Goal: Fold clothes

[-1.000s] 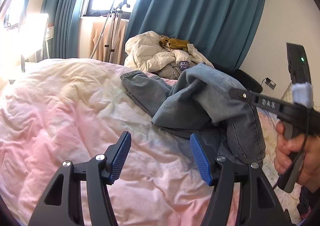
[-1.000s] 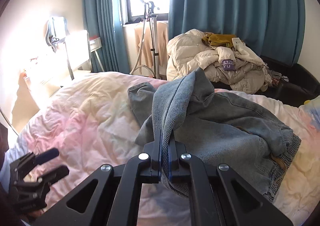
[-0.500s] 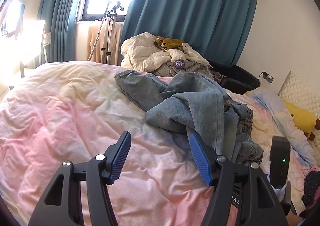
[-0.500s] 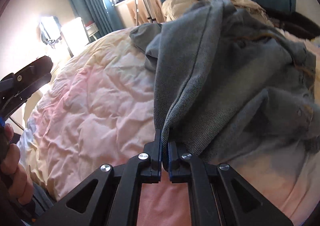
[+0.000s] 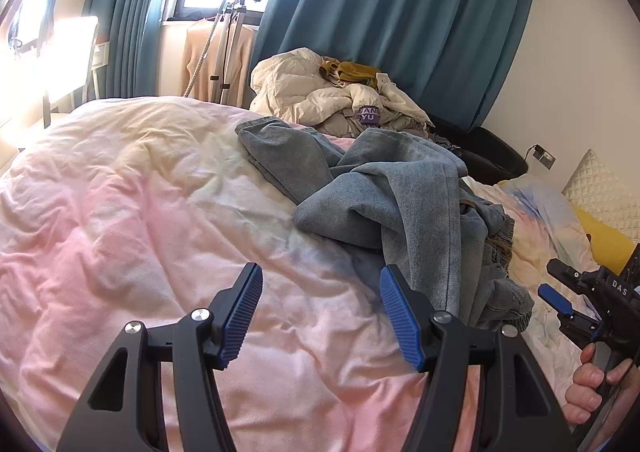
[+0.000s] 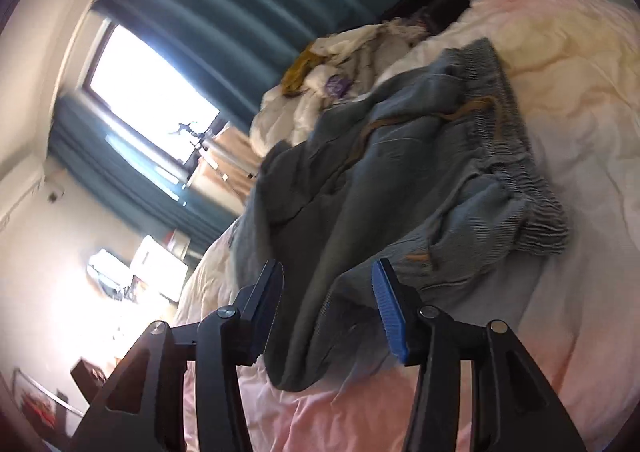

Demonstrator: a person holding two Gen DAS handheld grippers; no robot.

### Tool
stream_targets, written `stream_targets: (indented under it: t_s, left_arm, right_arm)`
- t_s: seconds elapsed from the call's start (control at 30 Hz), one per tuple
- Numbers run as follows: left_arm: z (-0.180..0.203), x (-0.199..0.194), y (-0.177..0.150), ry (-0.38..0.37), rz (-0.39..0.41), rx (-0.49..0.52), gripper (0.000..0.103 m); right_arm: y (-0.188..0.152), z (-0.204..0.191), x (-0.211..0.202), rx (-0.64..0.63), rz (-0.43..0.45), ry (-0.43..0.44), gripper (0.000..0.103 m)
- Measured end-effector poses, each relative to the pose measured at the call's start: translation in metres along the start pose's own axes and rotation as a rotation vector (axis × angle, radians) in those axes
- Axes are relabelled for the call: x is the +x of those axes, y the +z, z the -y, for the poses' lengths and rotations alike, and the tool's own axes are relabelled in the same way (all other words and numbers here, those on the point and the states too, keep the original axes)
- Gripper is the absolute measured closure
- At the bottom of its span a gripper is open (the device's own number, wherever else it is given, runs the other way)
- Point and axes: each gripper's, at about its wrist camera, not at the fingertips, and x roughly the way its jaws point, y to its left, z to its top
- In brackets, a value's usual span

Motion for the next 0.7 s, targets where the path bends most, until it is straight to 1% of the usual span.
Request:
stream_targets:
  t_s: [0.07, 0.1, 0.13, 0.17, 0.23, 0.27, 0.33, 0.37, 0.43, 0.47, 0.5, 0.53, 0.57, 0.6, 0.63, 0.7]
  left_arm:
    - [0.001, 0.001, 0.0, 0.003, -0.002, 0.002, 0.04]
    - [0.001, 0.001, -0.001, 0.006, -0.003, 0.002, 0.04]
    - [0.001, 0.003, -0.001, 0.008, -0.007, 0.0, 0.04]
    - [0.0, 0.004, -0.002, 0.01, -0.013, -0.002, 0.04]
    - [0.0, 0.007, -0.004, 0.011, -0.025, -0.007, 0.04]
    - [-0.001, 0.009, -0.006, 0.012, -0.032, -0.008, 0.04]
    - [0.0, 0.011, -0.007, 0.017, -0.04, -0.003, 0.04]
    - [0.0, 0.012, -0.008, 0.02, -0.042, 0.0, 0.04]
    - [0.0, 0.014, -0.01, 0.026, -0.046, 0.006, 0.04]
    - [0.001, 0.015, -0.01, 0.027, -0.047, 0.008, 0.04]
    - [0.0, 0.016, -0.011, 0.026, -0.047, 0.007, 0.04]
    - [0.0, 0.017, -0.011, 0.024, -0.048, 0.006, 0.04]
    - [-0.001, 0.018, -0.012, 0.026, -0.05, 0.005, 0.04]
    - [-0.002, 0.019, -0.012, 0.029, -0.053, 0.004, 0.04]
    - [-0.002, 0.021, -0.013, 0.031, -0.057, 0.004, 0.04]
    - [-0.002, 0.025, -0.015, 0.037, -0.066, 0.007, 0.04]
  right_arm:
    - [0.009, 0.039, 0.001, 0.199, -0.011, -0.003, 0.048]
    - [0.011, 0.058, 0.003, 0.301, -0.029, 0.005, 0.043]
    - [0.011, 0.075, 0.007, 0.397, -0.049, 0.021, 0.04]
    - [0.009, 0.089, 0.011, 0.475, -0.063, 0.035, 0.039]
    - [0.007, 0.111, 0.022, 0.591, -0.088, 0.028, 0.031]
    - [0.007, 0.117, 0.029, 0.63, -0.1, 0.02, 0.03]
    - [0.009, 0.127, 0.045, 0.69, -0.12, 0.034, 0.028]
    - [0.013, 0.129, 0.051, 0.699, -0.12, 0.036, 0.028]
    - [0.024, 0.131, 0.06, 0.676, -0.103, 0.013, 0.029]
    - [0.029, 0.132, 0.061, 0.66, -0.081, -0.007, 0.03]
    - [0.034, 0.134, 0.061, 0.651, -0.059, -0.031, 0.034]
    - [0.039, 0.136, 0.061, 0.643, -0.043, -0.054, 0.045]
    - [0.043, 0.137, 0.061, 0.636, -0.039, -0.072, 0.051]
    - [0.048, 0.138, 0.061, 0.625, -0.036, -0.09, 0.062]
    - [0.052, 0.136, 0.061, 0.606, -0.028, -0.107, 0.07]
    - [0.063, 0.126, 0.054, 0.532, 0.019, -0.128, 0.074]
